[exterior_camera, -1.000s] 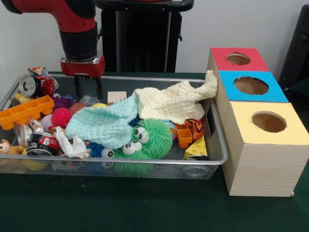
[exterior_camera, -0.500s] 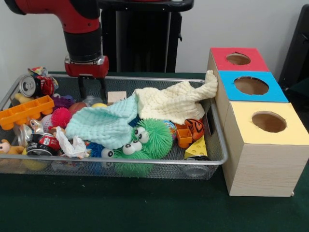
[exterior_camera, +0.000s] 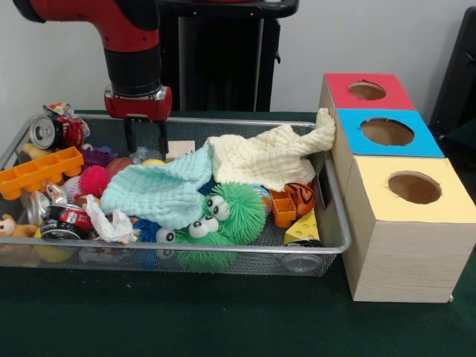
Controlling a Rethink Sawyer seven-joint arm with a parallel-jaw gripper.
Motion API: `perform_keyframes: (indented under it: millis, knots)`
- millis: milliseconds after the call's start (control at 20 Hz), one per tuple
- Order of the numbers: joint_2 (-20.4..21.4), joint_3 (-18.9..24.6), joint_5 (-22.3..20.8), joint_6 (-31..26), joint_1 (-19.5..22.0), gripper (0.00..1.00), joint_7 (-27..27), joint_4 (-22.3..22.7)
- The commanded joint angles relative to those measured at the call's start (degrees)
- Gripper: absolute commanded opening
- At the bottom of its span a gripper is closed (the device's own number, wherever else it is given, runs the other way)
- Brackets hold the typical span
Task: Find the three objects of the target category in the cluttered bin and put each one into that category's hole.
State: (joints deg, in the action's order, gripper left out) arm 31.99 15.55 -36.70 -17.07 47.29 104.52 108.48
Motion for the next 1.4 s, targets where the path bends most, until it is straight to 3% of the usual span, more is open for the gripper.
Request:
perform_keyframes:
  millis: [50, 750, 1400]
  knots:
    - [-1.99, -2.14, -4.68, 2.85, -1.9, 1.0, 1.57, -4.2]
    - [-3.94, -4.22, -5.68, 6.86, -2.73, 1.0, 1.72, -5.38]
    - [-4.25, -4.0, -5.4, 7.19, -2.29, 1.0, 1.08, -5.43]
